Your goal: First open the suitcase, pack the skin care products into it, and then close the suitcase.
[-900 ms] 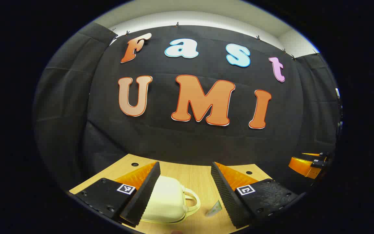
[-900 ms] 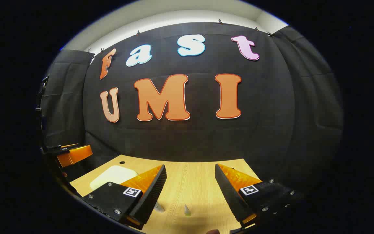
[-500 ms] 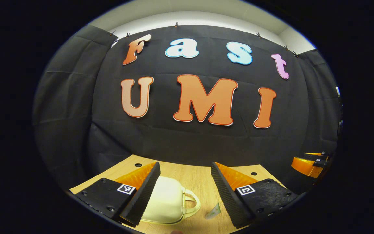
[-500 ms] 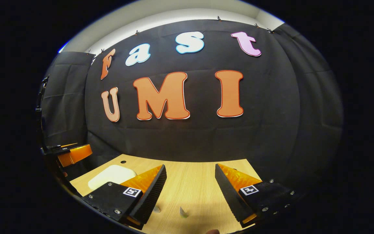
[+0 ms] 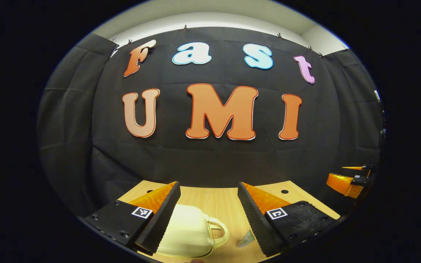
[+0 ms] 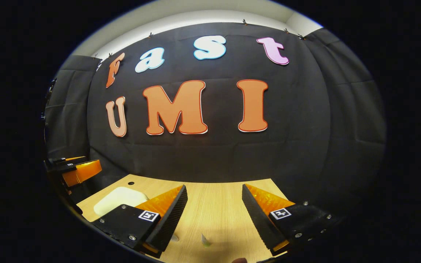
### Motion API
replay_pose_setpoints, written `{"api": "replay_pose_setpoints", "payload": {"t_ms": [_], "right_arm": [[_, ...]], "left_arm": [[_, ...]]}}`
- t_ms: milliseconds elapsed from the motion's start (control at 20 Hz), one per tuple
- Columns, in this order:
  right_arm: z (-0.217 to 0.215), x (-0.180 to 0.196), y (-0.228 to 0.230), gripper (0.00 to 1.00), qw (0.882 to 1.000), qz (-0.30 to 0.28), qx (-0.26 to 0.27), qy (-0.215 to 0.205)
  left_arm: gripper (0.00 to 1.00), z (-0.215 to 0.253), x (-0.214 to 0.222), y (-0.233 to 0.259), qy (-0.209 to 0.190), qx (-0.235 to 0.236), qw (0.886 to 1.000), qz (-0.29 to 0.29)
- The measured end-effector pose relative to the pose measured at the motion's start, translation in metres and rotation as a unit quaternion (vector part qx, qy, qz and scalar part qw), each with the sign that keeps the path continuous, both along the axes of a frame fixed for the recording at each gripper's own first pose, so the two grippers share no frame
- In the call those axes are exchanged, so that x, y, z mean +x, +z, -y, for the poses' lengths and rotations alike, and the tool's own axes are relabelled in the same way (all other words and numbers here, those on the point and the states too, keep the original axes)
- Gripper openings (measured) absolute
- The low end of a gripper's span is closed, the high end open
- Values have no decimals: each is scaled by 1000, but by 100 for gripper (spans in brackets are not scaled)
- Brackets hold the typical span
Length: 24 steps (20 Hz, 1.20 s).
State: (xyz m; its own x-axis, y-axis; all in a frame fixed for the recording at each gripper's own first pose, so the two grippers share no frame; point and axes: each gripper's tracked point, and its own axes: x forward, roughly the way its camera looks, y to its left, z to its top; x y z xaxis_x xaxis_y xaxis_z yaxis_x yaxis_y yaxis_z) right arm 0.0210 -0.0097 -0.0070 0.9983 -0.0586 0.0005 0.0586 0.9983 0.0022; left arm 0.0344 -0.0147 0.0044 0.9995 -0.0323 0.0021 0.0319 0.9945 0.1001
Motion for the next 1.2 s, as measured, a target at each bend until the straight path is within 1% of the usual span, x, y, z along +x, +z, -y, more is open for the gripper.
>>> {"api": "replay_pose_setpoints", "payload": {"t_ms": [50, 100, 350, 450, 600, 750, 850, 950, 1050, 1150, 1200], "right_arm": [[-2, 0, -1, 95, 1000, -2, -1, -1], [-4, 0, -4, 95, 1000, -5, -2, -1], [-7, -3, -6, 95, 1000, -11, -4, -8], [-7, -2, -8, 95, 1000, -11, -6, -11], [-2, -4, -15, 95, 1000, -19, -5, -19], [7, -9, -28, 95, 999, -31, -4, -31], [18, -12, -38, 95, 998, -42, 1, -43], [29, -16, -48, 95, 997, -54, 10, -56], [42, -20, -58, 95, 995, -67, 22, -70], [56, -26, -67, 95, 993, -75, 29, -86], [64, -29, -70, 95, 992, -77, 30, -95]], "left_arm": [[95, -1, 2, 0, -5, 2, 1000, 2], [97, -4, 3, 1, -5, 4, 1000, 2], [98, -8, 8, -9, -12, 12, 1000, -11], [98, -6, 12, -15, -16, 24, 999, -17], [98, 1, 20, -34, -28, 65, 997, -32], [98, 9, 28, -65, -40, 128, 989, -56], [98, 20, 33, -89, -52, 183, 979, -70], [99, 31, 38, -123, -71, 244, 963, -92], [98, 40, 39, -161, -98, 293, 942, -133], [98, 47, 43, -189, -121, 345, 919, -147], [99, 51, 43, -202, -130, 374, 905, -153]]}}
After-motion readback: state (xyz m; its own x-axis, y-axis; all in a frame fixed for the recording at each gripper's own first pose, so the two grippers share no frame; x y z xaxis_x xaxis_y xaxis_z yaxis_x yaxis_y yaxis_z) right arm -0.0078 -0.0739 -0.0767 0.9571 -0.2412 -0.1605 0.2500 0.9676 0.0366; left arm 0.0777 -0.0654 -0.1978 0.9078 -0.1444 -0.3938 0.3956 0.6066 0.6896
